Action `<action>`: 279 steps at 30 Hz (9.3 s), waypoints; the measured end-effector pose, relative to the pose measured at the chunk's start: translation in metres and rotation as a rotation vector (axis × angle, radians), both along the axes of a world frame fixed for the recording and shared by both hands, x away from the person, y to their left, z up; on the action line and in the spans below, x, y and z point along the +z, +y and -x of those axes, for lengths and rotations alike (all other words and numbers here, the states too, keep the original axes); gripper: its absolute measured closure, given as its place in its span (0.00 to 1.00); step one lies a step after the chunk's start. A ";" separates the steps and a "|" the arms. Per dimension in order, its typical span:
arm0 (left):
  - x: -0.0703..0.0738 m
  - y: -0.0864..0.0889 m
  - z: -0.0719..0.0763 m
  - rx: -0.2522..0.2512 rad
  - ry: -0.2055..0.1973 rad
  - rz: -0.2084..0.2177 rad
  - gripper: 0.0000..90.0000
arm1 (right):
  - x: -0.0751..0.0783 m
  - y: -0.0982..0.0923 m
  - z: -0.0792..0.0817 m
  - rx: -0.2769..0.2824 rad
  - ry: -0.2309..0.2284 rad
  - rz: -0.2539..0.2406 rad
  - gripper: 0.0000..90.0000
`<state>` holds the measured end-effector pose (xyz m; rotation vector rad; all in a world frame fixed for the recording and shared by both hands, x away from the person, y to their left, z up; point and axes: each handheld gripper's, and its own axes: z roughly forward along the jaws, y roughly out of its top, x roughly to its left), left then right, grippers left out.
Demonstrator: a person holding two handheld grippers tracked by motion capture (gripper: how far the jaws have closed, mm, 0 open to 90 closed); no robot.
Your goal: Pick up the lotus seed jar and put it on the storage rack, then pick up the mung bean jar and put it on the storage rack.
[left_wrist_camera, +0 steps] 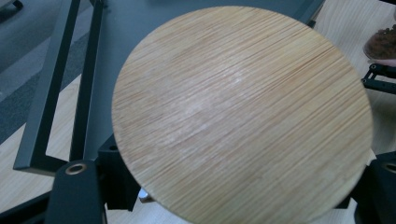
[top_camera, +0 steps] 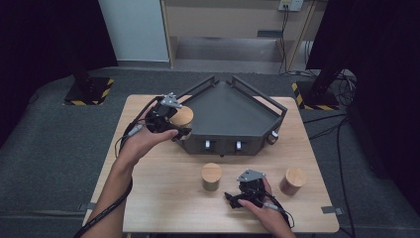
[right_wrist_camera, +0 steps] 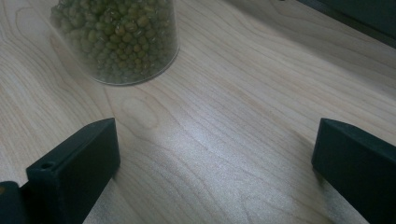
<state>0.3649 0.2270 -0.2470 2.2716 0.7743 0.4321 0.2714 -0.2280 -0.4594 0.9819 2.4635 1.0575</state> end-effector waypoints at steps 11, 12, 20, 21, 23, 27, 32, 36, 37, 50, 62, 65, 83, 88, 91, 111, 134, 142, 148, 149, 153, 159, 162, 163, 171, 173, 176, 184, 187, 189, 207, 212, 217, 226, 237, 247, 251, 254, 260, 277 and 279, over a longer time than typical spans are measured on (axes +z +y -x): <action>0.001 -0.007 -0.015 0.022 -0.006 -0.007 0.27 | 0.000 0.000 0.000 0.001 -0.002 0.000 0.01; 0.001 -0.008 -0.017 0.023 -0.005 -0.005 0.27 | 0.000 0.000 0.000 0.001 -0.001 0.000 0.01; -0.004 -0.014 -0.031 0.027 -0.016 0.001 0.27 | 0.000 0.000 0.000 0.002 -0.002 0.001 0.01; -0.004 -0.014 -0.031 0.027 -0.016 0.001 0.27 | 0.000 0.000 0.000 0.002 -0.002 0.001 0.01; -0.008 -0.018 -0.037 0.018 -0.021 0.002 0.27 | 0.000 0.000 0.000 0.003 -0.003 0.002 0.01; -0.012 -0.023 -0.043 0.020 -0.023 0.002 0.27 | 0.000 0.000 0.000 0.002 -0.004 0.003 0.01; -0.020 -0.030 -0.052 0.024 -0.022 0.008 0.27 | 0.000 0.000 0.000 0.002 -0.003 0.002 0.01; -0.024 -0.034 -0.059 0.033 -0.022 0.009 0.27 | 0.000 0.000 0.000 0.002 -0.003 0.003 0.01; -0.027 -0.036 -0.062 0.040 -0.026 0.004 0.27 | 0.000 0.000 0.000 0.001 -0.001 0.002 0.01; -0.042 -0.044 -0.079 0.050 0.003 0.001 0.27 | 0.000 0.000 0.000 0.002 -0.002 0.001 0.01; -0.047 -0.043 -0.085 0.051 0.019 0.011 0.27 | 0.000 0.000 0.000 0.001 -0.001 0.000 0.01; -0.049 -0.044 -0.087 0.046 0.027 0.010 0.27 | 0.000 0.000 0.000 0.002 -0.002 0.001 0.01; -0.050 -0.038 -0.095 0.047 0.061 0.036 0.27 | 0.000 0.000 0.000 0.001 -0.001 0.000 0.01; -0.053 -0.034 -0.096 0.043 0.061 0.052 0.27 | 0.000 0.000 0.000 0.001 -0.001 0.001 0.01; -0.052 -0.036 -0.095 0.040 0.056 0.044 0.27 | 0.000 0.000 0.000 0.002 -0.002 0.001 0.01; -0.044 -0.032 -0.074 0.066 0.026 0.016 0.06 | 0.000 0.000 0.000 0.002 -0.002 0.001 0.01; -0.036 -0.011 -0.027 0.119 -0.031 0.045 0.05 | 0.000 0.000 0.000 0.000 -0.001 0.000 0.01; -0.038 0.001 -0.005 0.135 -0.048 0.048 0.05 | 0.000 0.000 0.000 0.001 0.001 0.000 0.01; -0.042 0.007 0.005 0.144 -0.056 0.050 0.05 | 0.000 0.000 0.000 0.001 0.001 0.000 0.01; -0.045 0.009 0.009 0.147 -0.056 0.055 0.05 | 0.000 0.000 0.000 0.001 0.001 0.000 0.01; -0.052 0.014 0.015 0.151 -0.046 0.056 0.05 | 0.000 0.000 0.000 0.001 0.000 0.001 0.01; -0.061 0.020 0.025 0.158 -0.043 0.056 0.05 | 0.000 0.000 0.000 0.001 0.001 0.001 0.01; -0.063 0.021 0.028 0.159 -0.044 0.057 0.05 | 0.000 0.000 0.000 0.001 0.000 0.001 0.01; -0.064 0.022 0.031 0.161 -0.046 0.055 0.05 | 0.000 0.000 0.000 0.001 0.000 0.001 0.01; -0.072 0.024 0.040 0.169 -0.047 0.037 0.05 | 0.000 0.000 0.000 0.001 0.001 0.001 0.01; -0.077 0.027 0.041 0.177 -0.037 0.041 0.05 | 0.000 0.000 0.000 0.001 0.001 0.001 0.01; -0.087 0.032 0.044 0.187 -0.028 0.046 0.05 | 0.000 0.000 0.000 0.001 0.001 0.000 0.01; -0.100 0.039 0.051 0.212 -0.008 0.056 0.04 | 0.000 0.000 0.000 0.001 0.001 0.000 0.01; -0.106 0.042 0.054 0.222 0.000 0.060 0.04 | 0.000 0.000 0.000 0.001 0.001 0.000 0.01; -0.111 0.045 0.057 0.227 0.005 0.060 0.04 | 0.000 0.000 0.000 0.001 0.001 0.001 0.01; -0.152 0.062 0.087 0.282 0.048 0.086 0.03 | 0.000 0.000 0.000 0.001 0.001 0.000 0.01; -0.163 0.060 0.092 0.284 0.061 0.077 0.04 | 0.000 0.000 0.000 0.001 0.001 0.001 0.01; -0.175 0.059 0.100 0.291 0.071 0.070 0.03 | 0.000 0.000 0.000 0.001 0.001 0.001 0.01; -0.188 0.060 0.115 0.313 0.071 0.071 0.03 | 0.000 0.000 0.000 0.000 0.001 0.001 0.01; -0.200 0.057 0.120 0.330 0.067 0.040 0.03 | 0.000 0.000 0.000 0.000 0.001 0.001 0.01; -0.210 0.064 0.123 0.332 0.048 0.072 0.00 | 0.000 0.000 0.000 0.001 0.001 0.001 0.01; -0.209 0.063 0.123 0.333 0.048 0.071 0.00 | 0.000 0.000 0.000 0.000 0.001 0.000 0.01; -0.209 0.064 0.123 0.332 0.048 0.072 0.00 | 0.000 -0.001 0.000 0.002 0.002 0.000 0.02; -0.209 0.064 0.123 0.331 0.049 0.072 0.00 | 0.001 -0.001 -0.001 0.004 0.004 0.000 0.02; -0.209 0.064 0.122 0.328 0.050 0.071 0.00 | 0.020 0.007 0.001 0.033 0.005 -0.001 0.04; -0.209 0.064 0.122 0.328 0.050 0.070 0.00 | 0.021 0.008 0.001 0.035 0.004 -0.004 0.04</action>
